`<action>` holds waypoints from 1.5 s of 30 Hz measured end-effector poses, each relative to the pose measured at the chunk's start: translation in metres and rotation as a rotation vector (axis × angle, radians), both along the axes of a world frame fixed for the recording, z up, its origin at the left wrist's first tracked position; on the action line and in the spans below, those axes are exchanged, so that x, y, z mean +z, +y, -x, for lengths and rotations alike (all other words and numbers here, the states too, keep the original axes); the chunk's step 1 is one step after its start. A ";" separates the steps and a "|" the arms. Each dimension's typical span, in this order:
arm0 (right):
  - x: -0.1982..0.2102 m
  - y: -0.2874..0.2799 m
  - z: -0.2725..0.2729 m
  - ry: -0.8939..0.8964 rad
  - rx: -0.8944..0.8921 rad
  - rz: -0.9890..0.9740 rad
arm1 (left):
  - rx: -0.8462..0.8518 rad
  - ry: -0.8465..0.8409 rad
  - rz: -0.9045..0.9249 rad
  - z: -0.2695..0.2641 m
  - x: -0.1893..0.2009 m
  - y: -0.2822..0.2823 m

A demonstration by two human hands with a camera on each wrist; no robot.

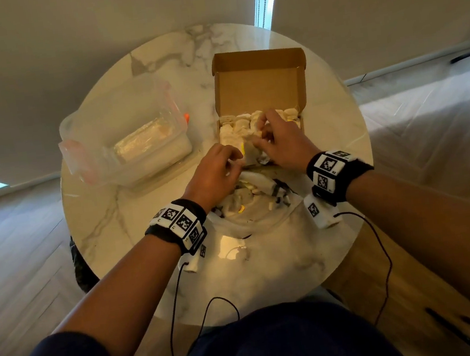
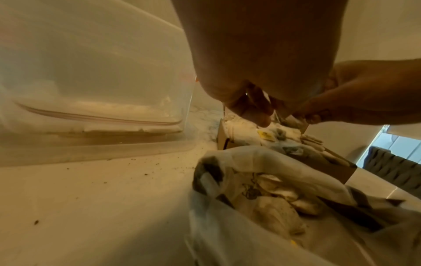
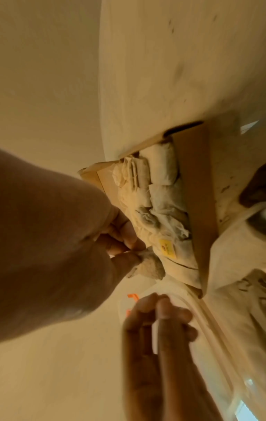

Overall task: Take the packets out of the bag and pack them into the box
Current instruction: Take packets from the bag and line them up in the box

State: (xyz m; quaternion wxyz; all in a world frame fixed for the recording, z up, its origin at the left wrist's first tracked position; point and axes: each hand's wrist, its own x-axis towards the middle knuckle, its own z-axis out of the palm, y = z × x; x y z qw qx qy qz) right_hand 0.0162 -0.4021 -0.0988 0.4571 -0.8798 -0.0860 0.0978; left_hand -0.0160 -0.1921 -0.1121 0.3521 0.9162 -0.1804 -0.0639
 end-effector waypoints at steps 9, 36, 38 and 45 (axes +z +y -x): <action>-0.021 0.021 -0.048 -0.060 -0.060 0.156 | -0.020 0.159 -0.046 -0.001 -0.033 0.007; -0.024 0.015 0.005 -0.213 0.184 0.104 | -0.131 0.103 -0.113 0.031 -0.018 0.028; -0.026 0.013 0.020 -0.164 0.240 0.115 | -0.177 0.112 -0.181 0.040 -0.021 0.029; -0.040 0.002 0.067 -0.043 0.380 0.193 | -0.243 0.032 -0.470 0.057 -0.036 0.022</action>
